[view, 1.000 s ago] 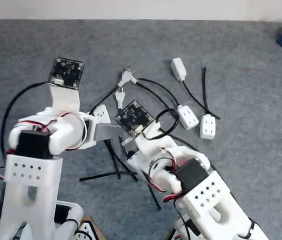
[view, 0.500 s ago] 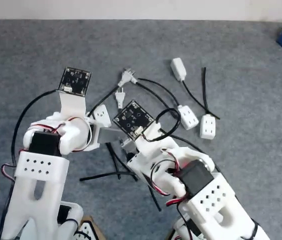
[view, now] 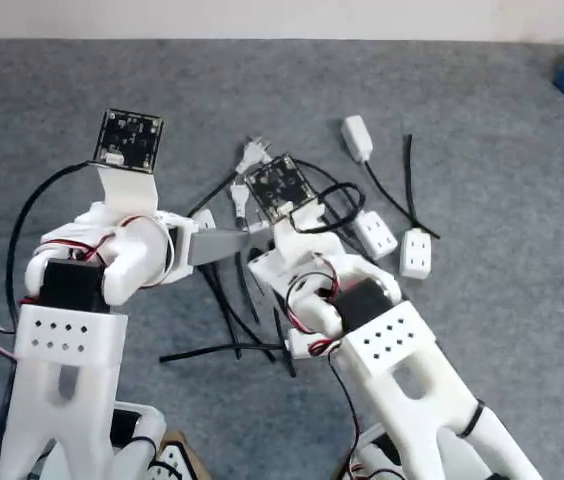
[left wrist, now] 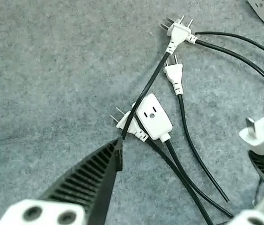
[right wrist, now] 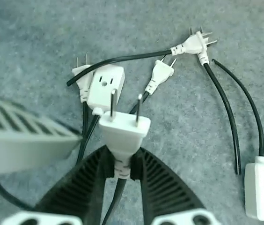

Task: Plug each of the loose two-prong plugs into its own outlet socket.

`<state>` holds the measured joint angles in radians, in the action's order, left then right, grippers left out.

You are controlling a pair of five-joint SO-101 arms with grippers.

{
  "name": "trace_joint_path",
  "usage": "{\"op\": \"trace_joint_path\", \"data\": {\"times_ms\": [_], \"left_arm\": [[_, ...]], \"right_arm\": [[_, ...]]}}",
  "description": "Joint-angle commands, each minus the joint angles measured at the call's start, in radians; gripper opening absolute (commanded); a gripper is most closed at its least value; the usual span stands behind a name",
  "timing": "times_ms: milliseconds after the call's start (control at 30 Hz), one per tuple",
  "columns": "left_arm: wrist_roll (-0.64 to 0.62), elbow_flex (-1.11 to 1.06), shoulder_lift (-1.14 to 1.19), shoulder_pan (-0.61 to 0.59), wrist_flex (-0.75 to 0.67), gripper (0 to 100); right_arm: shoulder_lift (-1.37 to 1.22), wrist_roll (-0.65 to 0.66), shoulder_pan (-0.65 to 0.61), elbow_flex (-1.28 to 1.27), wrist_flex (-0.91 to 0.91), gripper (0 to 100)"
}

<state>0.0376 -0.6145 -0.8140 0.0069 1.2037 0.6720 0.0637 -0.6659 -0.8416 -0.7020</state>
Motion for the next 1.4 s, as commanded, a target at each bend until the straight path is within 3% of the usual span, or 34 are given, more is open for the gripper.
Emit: {"op": "trace_joint_path", "data": {"times_ms": [0,400,1033,1367], "left_arm": [[-0.009,0.022,0.001,-0.005,-0.041,47],[-0.009,0.031,0.291,-0.002,-0.213,47],[-0.003,0.048,0.305,-0.008,-0.209,47],[-0.005,0.222,0.305,-0.079,-0.06,47]], "right_arm": [[0.065,-0.015,0.01,-0.03,0.076,0.6],[0.189,-0.008,-0.062,-0.044,0.007,0.6],[0.177,-0.006,-0.062,0.033,-0.131,0.6],[0.177,0.035,-0.008,-0.056,-0.134,0.6]]}}
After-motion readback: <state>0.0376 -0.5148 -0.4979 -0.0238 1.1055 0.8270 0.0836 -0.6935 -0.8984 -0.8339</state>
